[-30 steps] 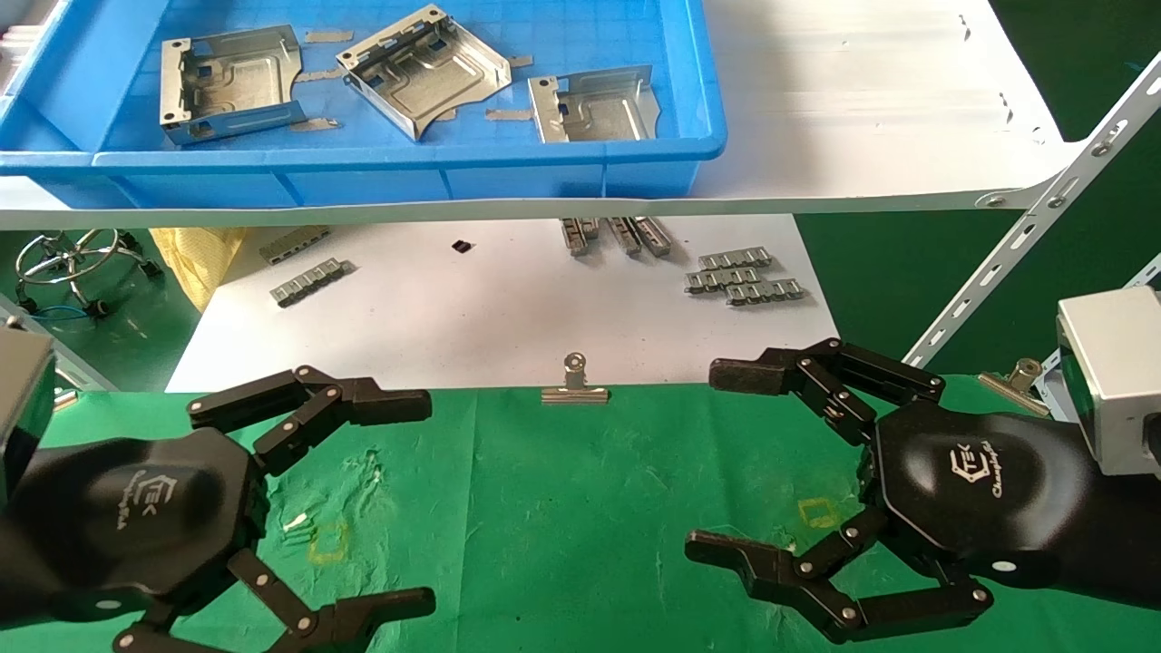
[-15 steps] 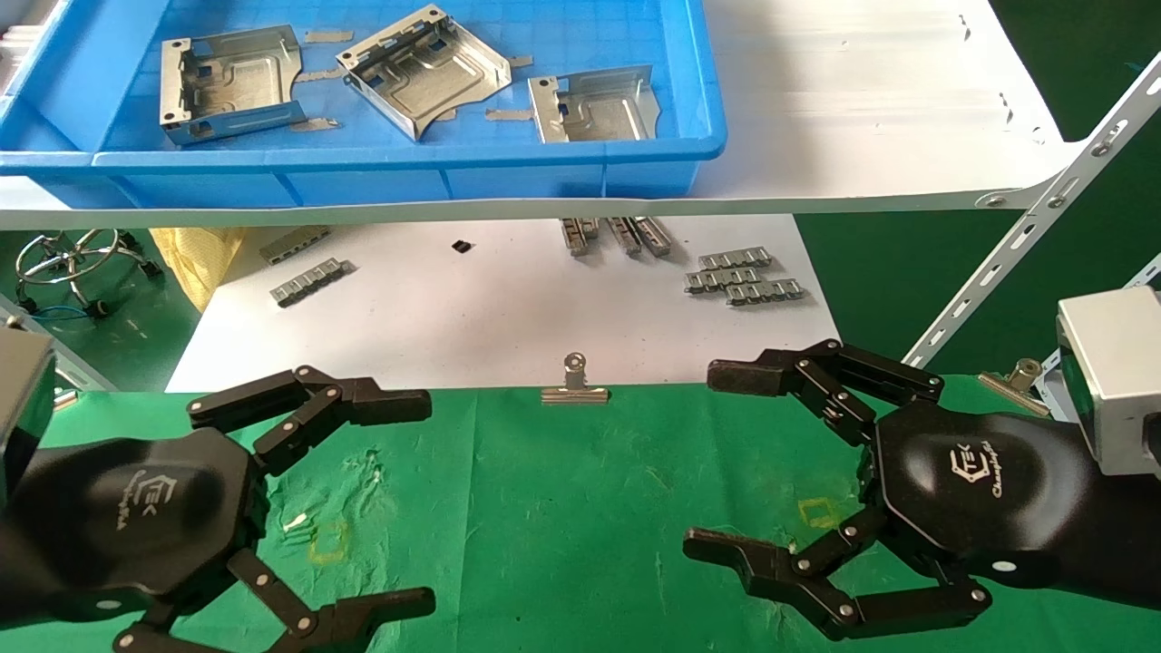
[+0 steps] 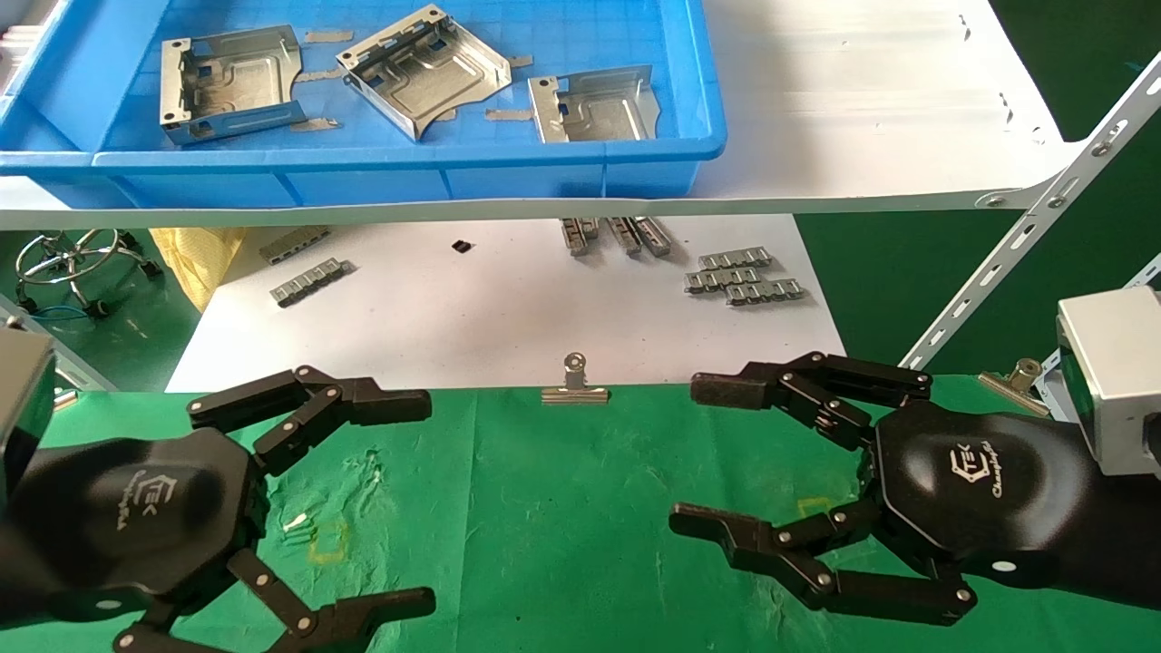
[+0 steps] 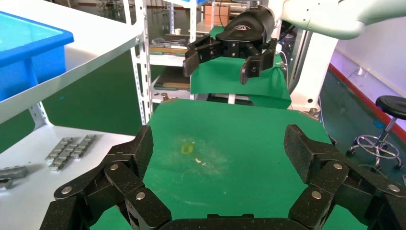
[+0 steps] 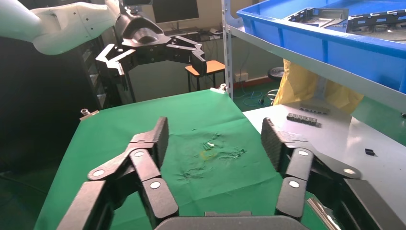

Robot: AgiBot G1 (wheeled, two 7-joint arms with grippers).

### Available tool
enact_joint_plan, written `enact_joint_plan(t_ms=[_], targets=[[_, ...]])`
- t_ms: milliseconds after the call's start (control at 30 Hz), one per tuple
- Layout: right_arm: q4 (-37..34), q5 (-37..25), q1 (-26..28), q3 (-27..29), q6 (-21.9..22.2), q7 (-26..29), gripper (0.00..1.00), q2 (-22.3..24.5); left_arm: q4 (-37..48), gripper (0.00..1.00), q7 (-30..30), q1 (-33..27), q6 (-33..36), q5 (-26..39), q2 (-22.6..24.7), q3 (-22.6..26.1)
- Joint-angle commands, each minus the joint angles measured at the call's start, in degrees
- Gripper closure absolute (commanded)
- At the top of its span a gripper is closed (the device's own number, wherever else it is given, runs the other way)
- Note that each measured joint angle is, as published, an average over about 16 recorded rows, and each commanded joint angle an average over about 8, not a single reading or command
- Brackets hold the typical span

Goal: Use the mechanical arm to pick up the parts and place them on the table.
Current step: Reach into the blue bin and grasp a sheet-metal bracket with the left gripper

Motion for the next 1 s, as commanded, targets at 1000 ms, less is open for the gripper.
enact_joint_plan(t_ms=[1000], targets=[[0.0, 0.0, 0.0, 0.0, 0.0, 0.0, 1.00, 0.0, 9.3, 0.00, -4.7, -19.8, -5.4, 9.0, 6.1, 3.0]])
